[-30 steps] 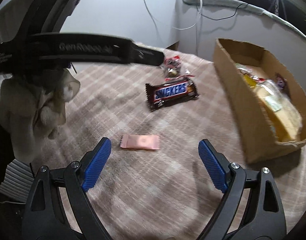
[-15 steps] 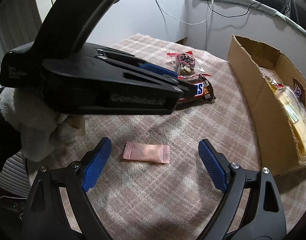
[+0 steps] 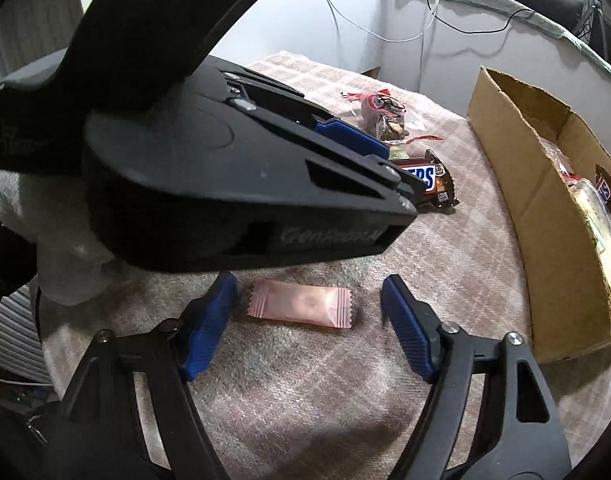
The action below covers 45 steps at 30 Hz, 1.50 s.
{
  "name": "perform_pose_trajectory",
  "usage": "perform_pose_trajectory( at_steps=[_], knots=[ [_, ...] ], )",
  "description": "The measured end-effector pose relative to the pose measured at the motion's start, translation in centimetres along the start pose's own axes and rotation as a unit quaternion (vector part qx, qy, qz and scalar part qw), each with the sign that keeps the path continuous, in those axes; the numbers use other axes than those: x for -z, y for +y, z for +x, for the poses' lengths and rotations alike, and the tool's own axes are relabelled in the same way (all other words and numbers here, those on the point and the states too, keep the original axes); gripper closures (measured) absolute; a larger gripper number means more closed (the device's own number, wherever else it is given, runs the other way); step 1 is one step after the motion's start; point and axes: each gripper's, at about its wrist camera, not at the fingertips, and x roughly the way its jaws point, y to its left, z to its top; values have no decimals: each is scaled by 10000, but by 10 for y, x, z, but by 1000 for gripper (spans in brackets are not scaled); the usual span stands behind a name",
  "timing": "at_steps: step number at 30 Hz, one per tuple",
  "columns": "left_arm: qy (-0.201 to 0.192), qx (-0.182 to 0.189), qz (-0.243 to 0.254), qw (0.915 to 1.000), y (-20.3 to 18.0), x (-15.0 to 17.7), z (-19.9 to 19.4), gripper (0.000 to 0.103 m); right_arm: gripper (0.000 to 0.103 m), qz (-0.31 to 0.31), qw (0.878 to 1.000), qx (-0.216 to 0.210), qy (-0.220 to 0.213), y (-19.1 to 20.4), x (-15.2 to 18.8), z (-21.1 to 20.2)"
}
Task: Organize snacks
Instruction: 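Grasp the large Snickers bar with the left tool while the right grasps the pink candy, then carry the Snickers bar and pink candy with both tools over the box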
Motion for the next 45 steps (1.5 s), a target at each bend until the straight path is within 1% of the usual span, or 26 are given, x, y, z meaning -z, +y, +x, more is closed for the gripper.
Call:
perform_pose_trajectory(
  at_steps=[2,3,4,5,6,7,8,10,14,20,26,27,28,32,36,37,39,41,45],
  knots=[
    [-6,-67,160,9998,-5,1,0,75,34,19,10000,46,-14,0,0,0],
    [78,-66,229,9997,-7,1,3,75,36,30,10000,71,-20,-1,-1,0],
    [147,-36,278,9995,-8,2,6,75,40,39,9999,92,-27,-2,-1,0],
    [211,-71,354,9991,-11,5,9,75,46,45,9999,117,-36,-3,-1,1],
    [197,-115,408,9989,-12,6,10,75,50,51,9999,157,-46,-4,-1,0],
    [160,-147,446,9988,-13,7,10,75,58,55,9998,187,-57,-5,-1,0],
    [156,-132,417,9989,-13,7,9,76,63,61,9997,210,-60,-7,-1,-1],
    [146,-72,306,9994,-9,7,10,76,66,99,9997,202,-75,-11,0,-2],
    [108,6,137,9998,-3,9,7,76,69,132,9998,161,-71,-15,1,-4],
    [53,104,-159,9998,3,15,0,76,70,421,9990,32,-119,-31,8,-10],
    [-31,137,-359,9993,5,19,-8,76,71,584,9982,55,-151,-50,11,-14],
    [-48,137,-390,9991,6,20,-9,76,72,598,9981,66,-162,-42,15,-15],
    [-72,160,-448,9988,7,21,-11,76,84,617,9979,65,-172,-43,17,-16],
    [-128,219,-576,9980,9,25,-18,76,85,721,9971,36,-220,-47,17,-18],
    [-137,179,-609,9979,9,28,-22,76,85,712,9974,-45,-123,-48,21,-16],
    [-145,182,-620,9978,8,28,-22,76,86,736,9971,-51,-173,-47,23,-16],
    [-179,171,-645,9976,9,27,-25,76,91,788,9964,-92,-293,-48,25,-22],
    [-210,166,-669,9974,9,27,-28,76,94,920,9948,-197,-393,-53,25,-26],
    [-268,130,-667,9973,8,27,-34,76,96,1037,9930,-173,-537,-57,27,-37]
  ],
)
